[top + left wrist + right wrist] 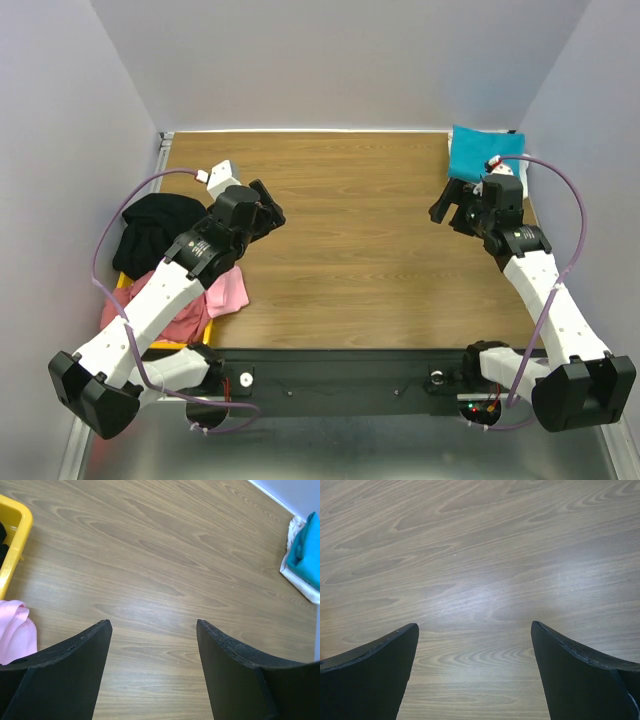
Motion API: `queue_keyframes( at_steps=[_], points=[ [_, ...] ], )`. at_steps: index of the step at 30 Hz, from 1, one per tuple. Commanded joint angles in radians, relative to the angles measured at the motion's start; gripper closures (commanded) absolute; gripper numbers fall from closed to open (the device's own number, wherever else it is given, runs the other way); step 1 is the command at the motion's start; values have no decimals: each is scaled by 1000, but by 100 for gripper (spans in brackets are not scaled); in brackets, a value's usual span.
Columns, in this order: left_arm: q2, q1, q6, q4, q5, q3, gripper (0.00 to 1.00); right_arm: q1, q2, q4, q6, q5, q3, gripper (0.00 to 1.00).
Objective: Fold and stack the t-shirts
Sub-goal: Grab the tshirt from the pile
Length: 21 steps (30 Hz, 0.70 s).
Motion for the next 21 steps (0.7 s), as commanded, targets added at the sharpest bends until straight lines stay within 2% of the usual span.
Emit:
queue_keyframes(
  at_steps=[1, 9, 12, 15, 16, 17, 21],
  points=[
    [-14, -2, -13, -41, -63, 35, 20, -5, -5, 20, -3, 25, 31, 0],
    [-18, -2, 79, 5, -34, 37, 19, -6, 18, 20, -2, 28, 36, 0],
    [-37, 4, 65, 8, -54, 20, 8, -5, 40, 20, -2, 26, 51, 0],
    [-54, 120, 61, -48, -60, 26, 2, -5, 51, 20, -5, 29, 59, 0],
    [-63, 185, 67, -88, -49, 23, 2, -5, 52, 20, -5, 31, 61, 0],
    [-90, 305, 83, -98, -14, 15, 2, -5, 58, 20, -5, 28, 59, 0],
    [-130, 518, 192, -104, -6, -28, 1, -5, 84, 29, -2, 7, 50, 0]
  ],
)
